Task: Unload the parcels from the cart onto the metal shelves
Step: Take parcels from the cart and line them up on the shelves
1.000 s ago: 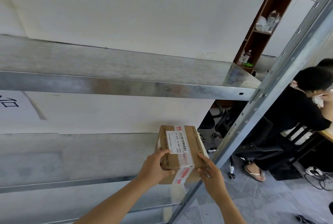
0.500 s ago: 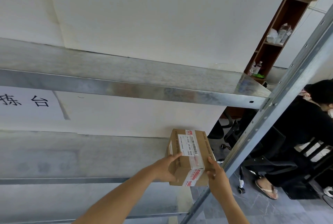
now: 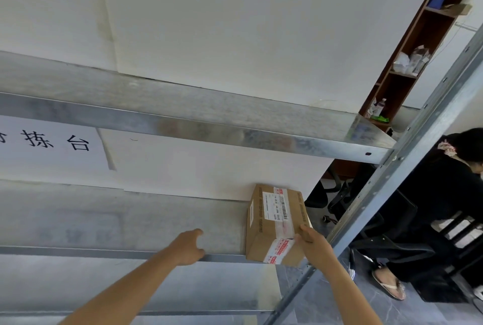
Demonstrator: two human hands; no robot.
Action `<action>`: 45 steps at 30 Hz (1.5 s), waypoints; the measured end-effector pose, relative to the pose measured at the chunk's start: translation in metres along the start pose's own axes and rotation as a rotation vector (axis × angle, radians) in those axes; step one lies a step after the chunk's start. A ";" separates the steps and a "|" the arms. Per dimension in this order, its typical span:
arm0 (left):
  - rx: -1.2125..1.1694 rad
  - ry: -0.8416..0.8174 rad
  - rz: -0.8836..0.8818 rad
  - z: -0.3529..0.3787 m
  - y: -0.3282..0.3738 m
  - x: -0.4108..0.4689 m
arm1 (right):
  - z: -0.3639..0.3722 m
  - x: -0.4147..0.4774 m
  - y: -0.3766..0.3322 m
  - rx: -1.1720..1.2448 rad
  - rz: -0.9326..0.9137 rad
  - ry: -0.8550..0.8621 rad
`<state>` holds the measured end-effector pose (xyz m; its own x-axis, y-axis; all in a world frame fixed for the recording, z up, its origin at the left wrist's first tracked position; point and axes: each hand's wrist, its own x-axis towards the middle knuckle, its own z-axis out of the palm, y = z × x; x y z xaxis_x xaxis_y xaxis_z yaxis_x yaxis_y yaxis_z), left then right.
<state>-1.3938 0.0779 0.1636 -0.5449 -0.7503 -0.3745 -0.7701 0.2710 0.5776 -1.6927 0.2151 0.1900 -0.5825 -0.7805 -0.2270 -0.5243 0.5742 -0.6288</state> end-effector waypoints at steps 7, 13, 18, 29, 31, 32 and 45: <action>0.274 0.299 -0.092 -0.030 -0.066 -0.025 | 0.020 -0.008 -0.068 -0.164 -0.309 0.295; 0.305 0.468 -0.125 -0.054 -0.106 -0.062 | 0.074 -0.027 -0.122 -0.044 -0.530 0.234; 0.337 0.588 -0.220 -0.067 -0.129 -0.093 | 0.119 -0.036 -0.146 -0.135 -0.691 0.088; 0.347 0.688 -0.467 -0.078 -0.170 -0.158 | 0.199 -0.056 -0.218 -0.174 -0.951 -0.189; 0.355 0.703 -0.496 -0.082 -0.182 -0.172 | 0.215 -0.065 -0.238 -0.174 -0.998 -0.241; 0.354 0.702 -0.513 -0.084 -0.189 -0.180 | 0.224 -0.070 -0.247 -0.169 -1.019 -0.264; 0.262 0.768 -0.705 -0.115 -0.298 -0.276 | 0.332 -0.141 -0.350 -0.240 -1.168 -0.457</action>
<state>-0.9752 0.1349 0.1783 0.3343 -0.9413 0.0467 -0.9261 -0.3189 0.2017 -1.2207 0.0415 0.1952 0.5391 -0.8358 0.1035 -0.7046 -0.5150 -0.4881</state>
